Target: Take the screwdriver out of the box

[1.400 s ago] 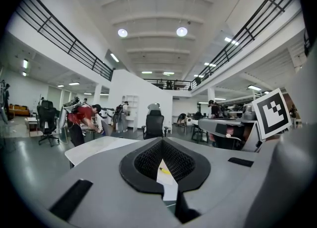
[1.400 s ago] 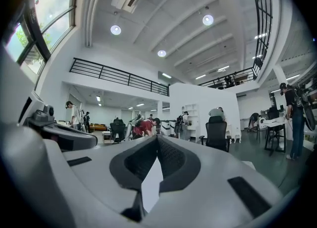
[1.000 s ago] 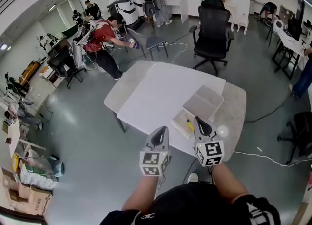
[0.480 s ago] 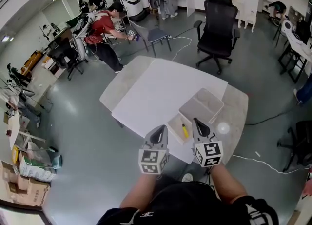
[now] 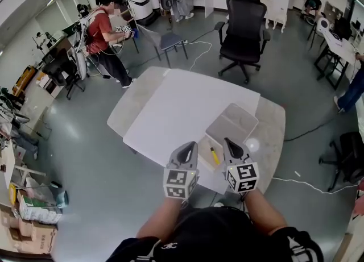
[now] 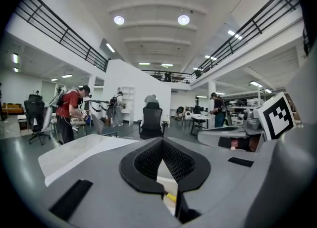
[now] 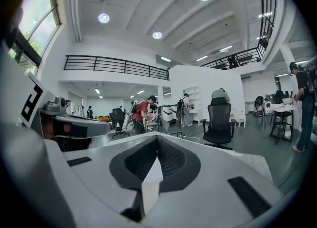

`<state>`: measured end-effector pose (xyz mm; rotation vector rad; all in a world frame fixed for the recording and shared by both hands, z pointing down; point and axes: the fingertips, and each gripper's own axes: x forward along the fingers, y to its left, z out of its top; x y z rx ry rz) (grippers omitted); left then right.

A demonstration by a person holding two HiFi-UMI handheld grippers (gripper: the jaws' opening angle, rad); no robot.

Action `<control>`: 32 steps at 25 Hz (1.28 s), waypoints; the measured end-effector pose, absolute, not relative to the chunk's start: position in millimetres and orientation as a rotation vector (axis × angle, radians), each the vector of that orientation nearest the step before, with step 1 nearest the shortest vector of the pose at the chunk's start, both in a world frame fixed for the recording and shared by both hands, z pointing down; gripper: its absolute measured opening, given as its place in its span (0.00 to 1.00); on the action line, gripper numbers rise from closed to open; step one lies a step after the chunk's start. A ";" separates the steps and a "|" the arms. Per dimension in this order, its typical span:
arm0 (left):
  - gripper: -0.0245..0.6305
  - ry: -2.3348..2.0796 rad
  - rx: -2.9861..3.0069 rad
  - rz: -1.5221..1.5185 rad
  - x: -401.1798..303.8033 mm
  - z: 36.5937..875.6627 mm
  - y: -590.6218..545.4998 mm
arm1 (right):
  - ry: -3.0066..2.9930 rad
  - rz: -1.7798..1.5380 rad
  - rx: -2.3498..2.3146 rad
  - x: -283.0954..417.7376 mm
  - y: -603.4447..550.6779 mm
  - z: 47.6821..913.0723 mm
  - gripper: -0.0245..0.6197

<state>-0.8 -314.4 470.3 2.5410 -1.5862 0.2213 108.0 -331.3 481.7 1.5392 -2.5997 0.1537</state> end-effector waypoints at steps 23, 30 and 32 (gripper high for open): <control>0.05 -1.286 2.640 0.236 -35.0 499.7 -383.4 | -2.207 0.342 1.443 79.6 -360.2 583.4 0.15; 0.05 -1.267 2.622 0.247 -38.3 510.8 -381.2 | -2.086 0.432 1.333 74.8 -353.5 626.2 0.16; 0.05 -1.265 2.615 0.253 -41.1 514.3 -382.6 | -2.048 0.453 1.297 71.8 -355.1 641.1 0.16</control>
